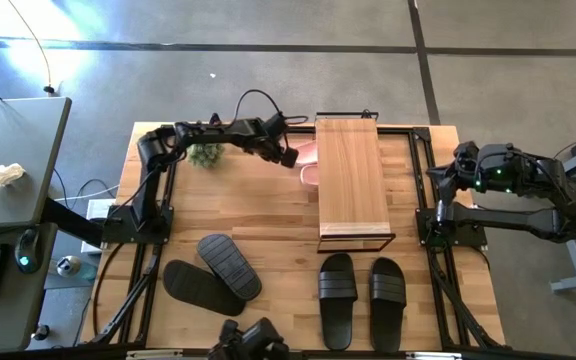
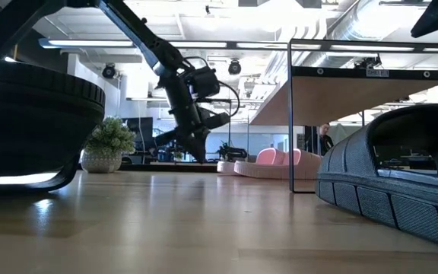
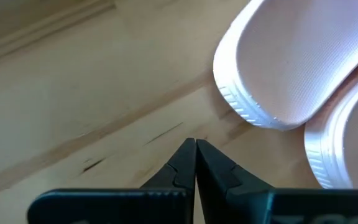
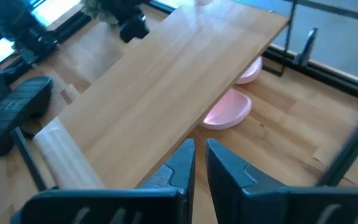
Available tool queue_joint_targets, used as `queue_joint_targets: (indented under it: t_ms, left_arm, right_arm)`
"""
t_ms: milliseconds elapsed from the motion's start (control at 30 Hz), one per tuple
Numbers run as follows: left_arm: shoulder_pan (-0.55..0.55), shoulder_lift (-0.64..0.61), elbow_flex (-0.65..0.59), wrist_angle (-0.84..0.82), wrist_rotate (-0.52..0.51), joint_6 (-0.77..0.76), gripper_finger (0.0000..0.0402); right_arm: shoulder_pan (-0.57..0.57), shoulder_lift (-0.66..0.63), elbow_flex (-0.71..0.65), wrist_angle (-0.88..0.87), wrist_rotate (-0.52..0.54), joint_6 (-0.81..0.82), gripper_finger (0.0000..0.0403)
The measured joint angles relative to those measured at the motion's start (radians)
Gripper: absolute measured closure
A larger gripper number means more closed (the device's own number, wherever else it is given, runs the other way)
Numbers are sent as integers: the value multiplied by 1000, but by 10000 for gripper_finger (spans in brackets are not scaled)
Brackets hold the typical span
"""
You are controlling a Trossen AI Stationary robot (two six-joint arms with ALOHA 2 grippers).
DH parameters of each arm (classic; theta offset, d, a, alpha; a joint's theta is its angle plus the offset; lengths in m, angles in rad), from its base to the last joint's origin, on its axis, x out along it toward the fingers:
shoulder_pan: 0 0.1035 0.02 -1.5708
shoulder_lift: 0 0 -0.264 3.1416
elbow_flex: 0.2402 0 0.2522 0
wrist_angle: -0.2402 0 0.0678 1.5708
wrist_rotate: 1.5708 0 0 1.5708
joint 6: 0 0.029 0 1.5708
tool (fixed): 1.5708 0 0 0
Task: Pick and place slides into the shelf
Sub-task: Adjust the pink slippers under the shelf
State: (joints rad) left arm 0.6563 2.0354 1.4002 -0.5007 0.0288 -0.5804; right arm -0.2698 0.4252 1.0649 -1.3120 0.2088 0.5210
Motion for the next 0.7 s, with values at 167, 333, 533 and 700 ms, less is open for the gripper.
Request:
queue_joint_targets:
  t_ms: [167, 333, 533, 700]
  left_arm:
    - [-2, 12, -1, 27, 9, -4, 401]
    - [-2, 12, 0, 71, 11, -52, 402]
    - [-2, 25, -1, 106, 37, -83, 402]
    - [-3, 42, -3, 109, 42, -106, 402]
  right_arm:
    - [0, 0, 0, 0, 39, 49, 373]
    - [0, 0, 0, 0, 49, 100, 373]
    - [0, 3, 0, 0, 51, 111, 373]
    - [0, 21, 0, -1, 53, 111, 373]
